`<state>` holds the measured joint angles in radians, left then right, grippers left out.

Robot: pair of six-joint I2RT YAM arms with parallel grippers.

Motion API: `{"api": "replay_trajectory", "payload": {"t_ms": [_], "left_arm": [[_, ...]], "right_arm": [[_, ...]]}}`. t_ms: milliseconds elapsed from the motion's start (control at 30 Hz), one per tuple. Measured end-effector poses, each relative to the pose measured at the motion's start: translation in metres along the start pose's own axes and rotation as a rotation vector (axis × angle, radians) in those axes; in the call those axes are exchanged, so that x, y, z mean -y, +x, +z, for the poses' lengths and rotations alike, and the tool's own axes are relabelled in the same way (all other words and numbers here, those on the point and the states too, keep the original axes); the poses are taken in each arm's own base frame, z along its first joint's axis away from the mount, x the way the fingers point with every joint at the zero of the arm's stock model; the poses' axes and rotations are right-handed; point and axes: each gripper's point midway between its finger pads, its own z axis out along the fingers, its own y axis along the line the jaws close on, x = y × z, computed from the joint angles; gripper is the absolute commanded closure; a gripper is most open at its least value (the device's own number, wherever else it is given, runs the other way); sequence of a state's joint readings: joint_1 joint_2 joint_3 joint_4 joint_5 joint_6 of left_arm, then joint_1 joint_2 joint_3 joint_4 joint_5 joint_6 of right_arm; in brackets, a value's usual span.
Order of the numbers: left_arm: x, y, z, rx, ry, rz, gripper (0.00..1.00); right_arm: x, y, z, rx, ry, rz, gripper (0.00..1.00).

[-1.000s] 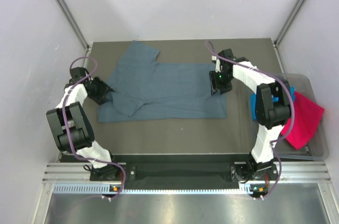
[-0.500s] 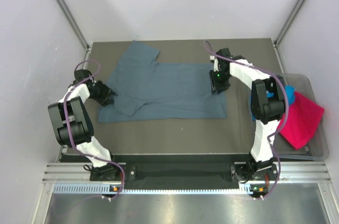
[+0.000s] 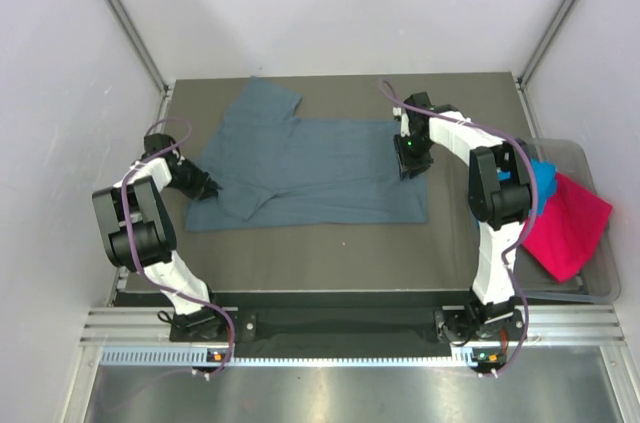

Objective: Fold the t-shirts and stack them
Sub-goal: Fold the tshirt

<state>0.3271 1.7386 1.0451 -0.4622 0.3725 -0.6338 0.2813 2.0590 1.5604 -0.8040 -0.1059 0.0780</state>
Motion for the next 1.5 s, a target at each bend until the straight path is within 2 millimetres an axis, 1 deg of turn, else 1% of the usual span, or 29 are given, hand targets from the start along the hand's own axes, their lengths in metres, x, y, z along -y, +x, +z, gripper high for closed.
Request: {"api": "replay_trajectory", "payload": {"t_ms": [33, 67, 100, 233, 300, 333, 433, 467, 533, 567, 633, 700, 767, 800, 833, 867, 933, 1033, 1167, 1233, 1267, 1333, 1367, 1500], "left_arm": [[0.000, 0.000, 0.000, 0.001, -0.001, 0.000, 0.72], [0.000, 0.000, 0.000, 0.002, -0.003, 0.000, 0.69], [0.000, 0.000, 0.000, 0.002, -0.003, 0.002, 0.66], [-0.001, 0.000, 0.000, 0.003, -0.006, 0.004, 0.64], [-0.001, -0.001, 0.000, 0.004, -0.007, 0.005, 0.64], [-0.001, -0.001, -0.001, 0.005, -0.012, 0.005, 0.59], [-0.002, -0.008, -0.004, 0.022, -0.037, 0.017, 0.48], [-0.003, -0.012, -0.006, 0.041, -0.052, 0.030, 0.44], [-0.004, -0.024, -0.015, 0.090, -0.090, 0.064, 0.40], [-0.003, -0.028, -0.021, 0.109, -0.103, 0.072, 0.37], [0.008, -0.046, -0.036, 0.170, -0.106, 0.115, 0.32], [0.025, -0.066, -0.050, 0.226, -0.085, 0.166, 0.27], [0.041, -0.084, -0.060, 0.271, -0.060, 0.237, 0.26], [0.048, -0.092, -0.064, 0.281, -0.046, 0.273, 0.24], [0.055, -0.100, -0.066, 0.293, -0.029, 0.313, 0.24], [0.059, -0.105, -0.066, 0.292, -0.007, 0.339, 0.24], [0.065, -0.109, -0.059, 0.268, 0.059, 0.382, 0.25], [0.051, -0.105, -0.042, 0.171, 0.133, 0.384, 0.25], [0.024, -0.101, -0.028, 0.111, 0.130, 0.371, 0.25], [0.021, -0.098, -0.027, 0.098, 0.130, 0.372, 0.27], [0.022, -0.097, -0.027, 0.094, 0.134, 0.375, 0.31], [0.024, -0.095, -0.025, 0.087, 0.139, 0.386, 0.35], [0.025, -0.093, -0.024, 0.080, 0.138, 0.390, 0.39], [0.021, -0.078, -0.015, 0.038, 0.130, 0.397, 0.43]], "right_arm": [[0.001, 0.000, 0.000, -0.001, 0.006, 0.001, 0.64], [0.002, 0.000, 0.000, -0.002, 0.011, 0.001, 0.60], [0.002, -0.001, 0.000, -0.001, 0.015, 0.002, 0.59], [0.003, -0.003, 0.000, 0.005, 0.018, 0.002, 0.61], [0.003, -0.005, 0.000, 0.007, 0.018, 0.003, 0.64], [0.003, -0.005, 0.001, 0.006, 0.018, 0.003, 0.64], [0.003, -0.007, 0.002, 0.008, 0.018, 0.004, 0.64], [0.003, -0.008, 0.002, 0.006, 0.018, 0.004, 0.64], [0.002, -0.008, 0.003, 0.005, 0.016, 0.004, 0.64], [0.002, -0.008, 0.003, 0.004, 0.014, 0.004, 0.64], [0.001, -0.007, 0.003, 0.003, 0.008, 0.004, 0.64], [0.000, -0.007, 0.003, 0.002, 0.002, 0.006, 0.64], [-0.001, -0.007, 0.003, 0.001, -0.004, 0.012, 0.64], [-0.003, -0.007, 0.003, 0.001, -0.012, 0.014, 0.64], [-0.004, -0.007, 0.003, 0.000, -0.019, 0.019, 0.64], [-0.005, -0.006, 0.004, -0.001, -0.026, 0.021, 0.64], [-0.008, -0.006, 0.004, -0.003, -0.038, 0.024, 0.64], [-0.011, -0.005, 0.005, -0.003, -0.055, 0.028, 0.64], [-0.014, -0.002, 0.007, -0.006, -0.076, 0.031, 0.64], [-0.015, -0.001, 0.007, -0.008, -0.081, 0.031, 0.64], [-0.015, -0.001, 0.007, -0.007, -0.082, 0.032, 0.64], [-0.015, -0.001, 0.007, -0.006, -0.083, 0.032, 0.64], [-0.014, -0.001, 0.007, -0.006, -0.082, 0.034, 0.64], [-0.011, -0.002, 0.006, -0.006, -0.082, 0.049, 0.64]]}}
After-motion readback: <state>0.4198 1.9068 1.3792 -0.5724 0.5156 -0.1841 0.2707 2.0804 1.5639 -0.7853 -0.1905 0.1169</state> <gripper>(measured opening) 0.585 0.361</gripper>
